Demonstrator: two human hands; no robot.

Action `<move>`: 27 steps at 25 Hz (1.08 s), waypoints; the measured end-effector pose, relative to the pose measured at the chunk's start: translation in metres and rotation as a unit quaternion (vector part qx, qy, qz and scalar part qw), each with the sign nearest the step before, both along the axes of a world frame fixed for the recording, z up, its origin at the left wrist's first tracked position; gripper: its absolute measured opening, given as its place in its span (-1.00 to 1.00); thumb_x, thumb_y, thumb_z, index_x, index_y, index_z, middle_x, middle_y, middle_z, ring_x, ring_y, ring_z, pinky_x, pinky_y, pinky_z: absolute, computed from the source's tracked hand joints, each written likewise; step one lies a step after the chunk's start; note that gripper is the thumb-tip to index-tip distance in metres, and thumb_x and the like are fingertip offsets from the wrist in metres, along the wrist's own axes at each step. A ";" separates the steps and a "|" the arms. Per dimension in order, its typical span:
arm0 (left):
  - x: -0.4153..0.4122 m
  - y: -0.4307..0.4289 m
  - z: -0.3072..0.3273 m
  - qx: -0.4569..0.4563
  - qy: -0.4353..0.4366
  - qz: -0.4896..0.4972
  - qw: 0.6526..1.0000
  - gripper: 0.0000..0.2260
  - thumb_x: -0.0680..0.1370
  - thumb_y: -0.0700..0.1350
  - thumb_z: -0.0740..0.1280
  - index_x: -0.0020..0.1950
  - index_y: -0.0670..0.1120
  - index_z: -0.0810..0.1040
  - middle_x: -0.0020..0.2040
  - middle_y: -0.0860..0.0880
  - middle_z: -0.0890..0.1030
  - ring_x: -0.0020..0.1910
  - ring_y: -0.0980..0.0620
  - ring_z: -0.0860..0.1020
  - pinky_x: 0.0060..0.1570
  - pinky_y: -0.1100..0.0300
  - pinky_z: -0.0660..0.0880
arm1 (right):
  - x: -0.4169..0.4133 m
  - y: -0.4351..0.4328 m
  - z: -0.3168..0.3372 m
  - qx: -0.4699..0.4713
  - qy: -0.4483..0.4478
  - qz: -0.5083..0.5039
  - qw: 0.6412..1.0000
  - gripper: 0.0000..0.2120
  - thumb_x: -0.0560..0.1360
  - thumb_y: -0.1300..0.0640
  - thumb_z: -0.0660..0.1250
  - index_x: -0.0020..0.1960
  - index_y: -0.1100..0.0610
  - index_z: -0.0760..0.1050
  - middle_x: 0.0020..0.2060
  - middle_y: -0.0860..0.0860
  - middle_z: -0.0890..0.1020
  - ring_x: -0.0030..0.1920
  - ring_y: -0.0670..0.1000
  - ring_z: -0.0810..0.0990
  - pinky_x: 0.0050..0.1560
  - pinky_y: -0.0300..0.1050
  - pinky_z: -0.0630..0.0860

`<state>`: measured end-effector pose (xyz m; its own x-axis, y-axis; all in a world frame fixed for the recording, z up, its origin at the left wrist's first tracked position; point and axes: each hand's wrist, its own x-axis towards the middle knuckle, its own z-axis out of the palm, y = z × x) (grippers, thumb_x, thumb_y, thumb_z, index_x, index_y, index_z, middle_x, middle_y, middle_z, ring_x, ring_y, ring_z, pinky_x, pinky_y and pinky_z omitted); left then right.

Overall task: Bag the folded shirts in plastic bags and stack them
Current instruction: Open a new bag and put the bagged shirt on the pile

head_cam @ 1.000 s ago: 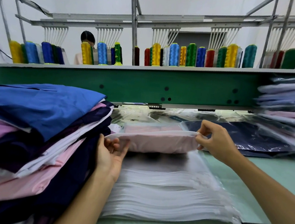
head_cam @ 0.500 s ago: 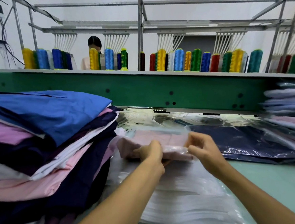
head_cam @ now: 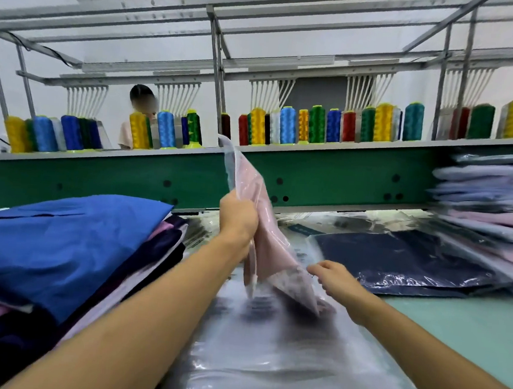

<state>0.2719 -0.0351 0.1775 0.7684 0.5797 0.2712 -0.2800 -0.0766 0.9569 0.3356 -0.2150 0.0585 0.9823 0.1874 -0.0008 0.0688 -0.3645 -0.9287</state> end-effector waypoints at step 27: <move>0.204 -0.081 -0.086 0.104 0.142 -0.159 0.971 -0.73 0.53 -0.42 0.12 0.09 -0.23 0.53 -0.03 -0.28 0.62 -0.23 -0.09 0.52 -0.35 0.14 0.40 | 0.204 -0.241 0.013 -0.186 -0.156 -0.223 0.944 -0.69 0.56 0.25 0.33 0.30 0.12 0.51 0.11 0.14 0.67 -0.07 0.15 0.68 -0.05 0.05 0.65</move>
<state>0.4759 -0.1158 0.0914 0.9607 0.2560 0.1076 -0.0478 -0.2293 0.9722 0.5394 -0.4556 0.0711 0.9265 -0.2017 0.3175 0.0802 -0.7188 -0.6906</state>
